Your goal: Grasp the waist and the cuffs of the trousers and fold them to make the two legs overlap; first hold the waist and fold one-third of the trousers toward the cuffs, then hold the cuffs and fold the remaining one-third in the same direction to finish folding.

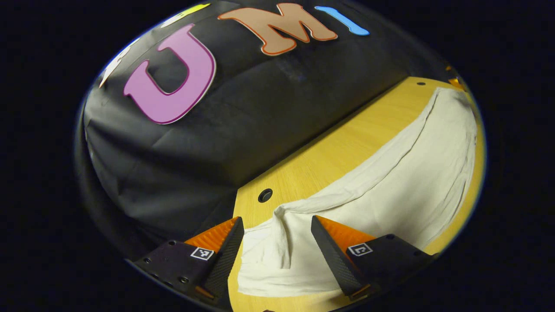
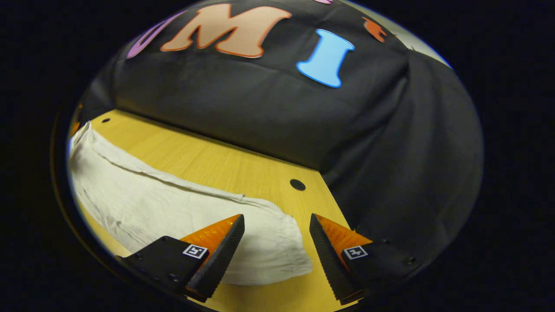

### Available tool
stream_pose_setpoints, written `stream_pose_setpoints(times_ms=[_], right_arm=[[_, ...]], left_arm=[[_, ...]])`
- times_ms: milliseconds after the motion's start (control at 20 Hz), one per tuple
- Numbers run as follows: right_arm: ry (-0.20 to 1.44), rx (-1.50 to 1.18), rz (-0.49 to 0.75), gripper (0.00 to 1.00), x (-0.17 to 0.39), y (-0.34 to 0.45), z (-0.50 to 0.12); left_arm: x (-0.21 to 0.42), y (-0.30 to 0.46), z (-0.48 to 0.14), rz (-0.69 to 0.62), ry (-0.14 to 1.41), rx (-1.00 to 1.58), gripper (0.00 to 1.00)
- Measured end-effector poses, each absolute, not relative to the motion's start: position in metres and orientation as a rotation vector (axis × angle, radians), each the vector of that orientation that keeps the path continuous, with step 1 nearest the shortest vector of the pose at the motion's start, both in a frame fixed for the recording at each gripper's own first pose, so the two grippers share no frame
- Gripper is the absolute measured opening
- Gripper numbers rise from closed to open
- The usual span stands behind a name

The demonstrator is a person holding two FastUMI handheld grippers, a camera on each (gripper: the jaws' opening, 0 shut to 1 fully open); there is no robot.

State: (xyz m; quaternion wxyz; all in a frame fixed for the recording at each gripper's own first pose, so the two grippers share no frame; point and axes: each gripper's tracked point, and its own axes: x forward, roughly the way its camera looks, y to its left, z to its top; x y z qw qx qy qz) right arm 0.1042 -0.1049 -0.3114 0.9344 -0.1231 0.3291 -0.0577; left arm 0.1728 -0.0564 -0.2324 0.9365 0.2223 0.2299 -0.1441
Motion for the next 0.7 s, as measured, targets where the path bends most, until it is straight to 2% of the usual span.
stream_pose_setpoints(times_ms=[100, 300, 400, 700], right_arm=[[0.729, -0.159, -0.196, 1.00, 0.089, -0.129, -0.328], [0.815, 0.011, -0.304, 0.98, 0.066, -0.148, -0.362], [0.857, 0.074, -0.319, 1.00, 0.054, -0.148, -0.375], [0.966, 0.345, -0.388, 0.98, 0.041, -0.133, -0.401]], left_arm=[[0.159, -0.057, -0.220, -0.274, 0.463, 0.396, 0.96], [0.139, -0.065, -0.202, -0.259, 0.448, 0.301, 0.96], [0.128, -0.072, -0.194, -0.263, 0.443, 0.268, 0.96], [0.113, -0.078, -0.179, -0.258, 0.429, 0.247, 0.96]])
